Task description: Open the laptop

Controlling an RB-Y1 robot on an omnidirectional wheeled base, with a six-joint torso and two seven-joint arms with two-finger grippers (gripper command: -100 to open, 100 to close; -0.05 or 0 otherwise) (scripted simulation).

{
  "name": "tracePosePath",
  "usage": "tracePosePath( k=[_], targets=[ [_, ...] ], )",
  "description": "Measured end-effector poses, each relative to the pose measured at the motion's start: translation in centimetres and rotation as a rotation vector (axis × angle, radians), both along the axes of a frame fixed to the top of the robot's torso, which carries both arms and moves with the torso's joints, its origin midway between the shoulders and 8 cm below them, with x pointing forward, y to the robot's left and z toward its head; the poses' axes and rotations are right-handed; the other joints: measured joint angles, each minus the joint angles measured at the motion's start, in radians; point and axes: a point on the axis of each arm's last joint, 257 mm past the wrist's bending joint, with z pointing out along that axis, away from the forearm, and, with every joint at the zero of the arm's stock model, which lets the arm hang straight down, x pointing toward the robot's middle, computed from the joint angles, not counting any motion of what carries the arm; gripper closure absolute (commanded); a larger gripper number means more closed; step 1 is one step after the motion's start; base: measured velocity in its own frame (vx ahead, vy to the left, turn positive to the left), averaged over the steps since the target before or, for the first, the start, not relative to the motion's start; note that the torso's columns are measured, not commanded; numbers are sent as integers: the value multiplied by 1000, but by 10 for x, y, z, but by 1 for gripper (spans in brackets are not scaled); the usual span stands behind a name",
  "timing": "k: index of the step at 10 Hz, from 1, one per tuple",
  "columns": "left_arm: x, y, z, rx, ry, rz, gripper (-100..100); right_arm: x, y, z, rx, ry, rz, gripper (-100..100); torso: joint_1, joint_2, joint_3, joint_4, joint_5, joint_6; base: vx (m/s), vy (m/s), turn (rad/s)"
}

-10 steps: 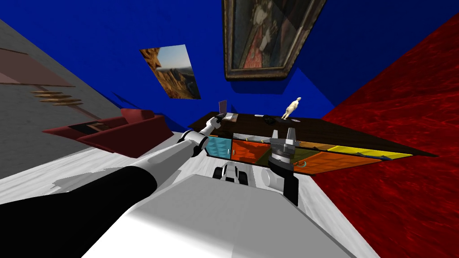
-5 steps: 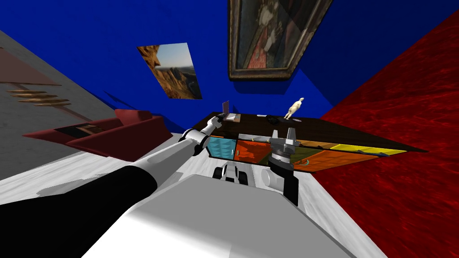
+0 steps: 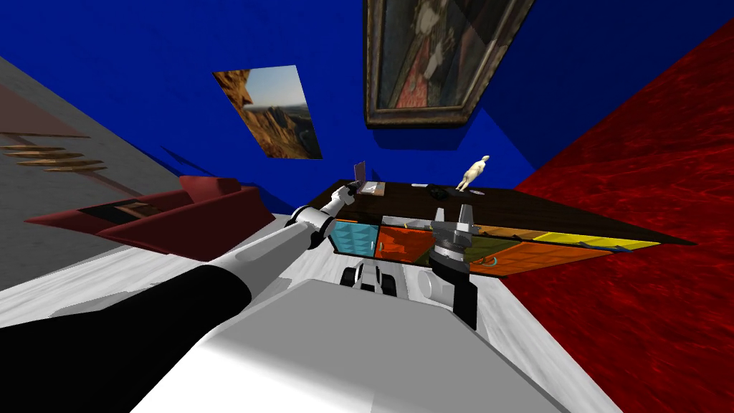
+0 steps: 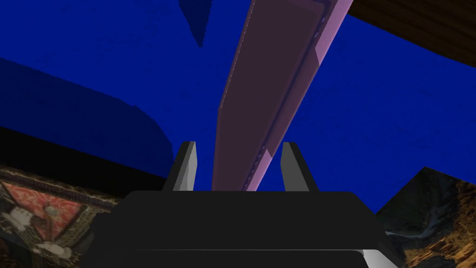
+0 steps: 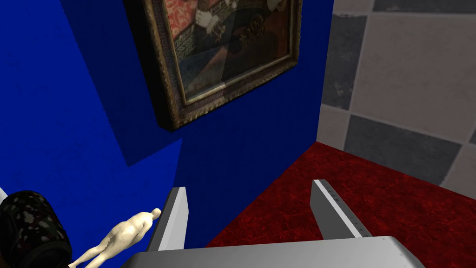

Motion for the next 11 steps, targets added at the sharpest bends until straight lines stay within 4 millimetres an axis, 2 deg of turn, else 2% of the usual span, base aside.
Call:
tracePosePath(
  k=[11],
  targets=[
    [-3, 1, 0, 456, -51, -10, 100, 0, 0, 0, 0, 0, 0, 0, -1, -3, -2, -2, 0, 1, -2, -58, 12]
  ],
)
